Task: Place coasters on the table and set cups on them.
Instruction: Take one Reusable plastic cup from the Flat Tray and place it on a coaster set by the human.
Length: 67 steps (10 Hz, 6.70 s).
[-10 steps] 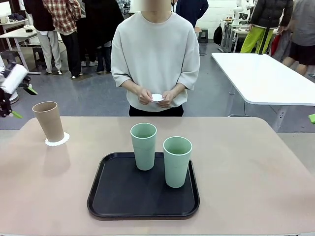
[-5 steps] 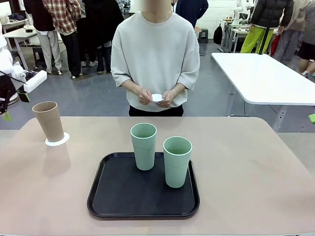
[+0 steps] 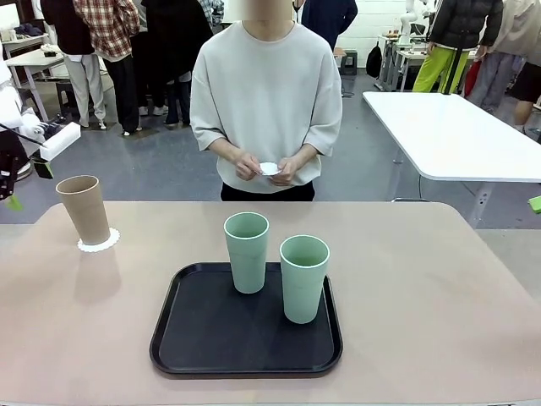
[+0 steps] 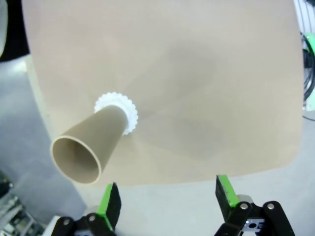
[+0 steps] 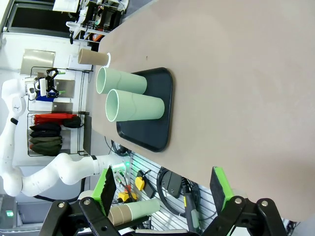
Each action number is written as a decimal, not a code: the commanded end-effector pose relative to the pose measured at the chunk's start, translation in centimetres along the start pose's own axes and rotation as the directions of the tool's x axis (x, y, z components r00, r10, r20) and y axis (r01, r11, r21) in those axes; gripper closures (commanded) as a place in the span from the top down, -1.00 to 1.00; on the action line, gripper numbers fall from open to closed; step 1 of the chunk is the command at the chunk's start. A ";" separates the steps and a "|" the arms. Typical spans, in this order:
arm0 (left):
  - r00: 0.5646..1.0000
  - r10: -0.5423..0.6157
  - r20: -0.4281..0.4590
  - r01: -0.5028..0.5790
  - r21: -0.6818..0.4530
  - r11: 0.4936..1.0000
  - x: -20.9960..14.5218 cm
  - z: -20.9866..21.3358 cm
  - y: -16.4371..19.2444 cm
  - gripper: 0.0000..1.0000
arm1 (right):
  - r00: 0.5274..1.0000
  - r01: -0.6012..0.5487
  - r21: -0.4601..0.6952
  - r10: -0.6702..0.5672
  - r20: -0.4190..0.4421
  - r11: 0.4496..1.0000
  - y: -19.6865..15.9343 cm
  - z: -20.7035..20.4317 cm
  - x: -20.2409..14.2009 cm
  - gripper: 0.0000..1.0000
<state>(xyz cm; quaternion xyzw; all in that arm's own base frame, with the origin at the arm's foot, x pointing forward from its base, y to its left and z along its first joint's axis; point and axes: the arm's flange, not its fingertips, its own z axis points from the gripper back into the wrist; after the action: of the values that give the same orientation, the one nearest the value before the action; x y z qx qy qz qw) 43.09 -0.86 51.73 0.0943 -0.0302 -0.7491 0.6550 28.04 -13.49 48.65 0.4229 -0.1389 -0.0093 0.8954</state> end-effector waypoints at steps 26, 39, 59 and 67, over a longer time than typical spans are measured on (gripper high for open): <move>-0.283 0.955 0.085 -0.235 -0.972 0.017 -18.3 -3.3 -11.9 1.00 | 1.000 0.000 0.017 0.000 0.001 1.000 -0.1 0.0 0.0 1.00; -0.312 0.945 0.094 -0.242 -0.970 0.017 -17.8 -3.0 -12.1 1.00 | 1.000 0.000 0.017 0.000 0.001 1.000 -0.1 0.0 0.0 1.00; -0.178 0.952 0.249 -0.269 -0.943 0.197 -17.3 -3.7 -10.5 1.00 | 1.000 0.000 0.017 0.000 0.001 1.000 -0.1 0.0 0.0 1.00; 0.519 0.195 0.832 -0.299 -0.037 0.953 2.7 1.9 -2.2 1.00 | 1.000 0.000 0.017 0.000 0.001 1.000 -0.1 0.0 0.0 1.00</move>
<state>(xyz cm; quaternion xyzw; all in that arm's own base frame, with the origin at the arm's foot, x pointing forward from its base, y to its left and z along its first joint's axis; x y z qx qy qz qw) 40.50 -2.92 55.85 -0.2699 -0.3472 -0.5778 0.6876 27.98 -13.55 48.66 0.4228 -0.1386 -0.0104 0.8955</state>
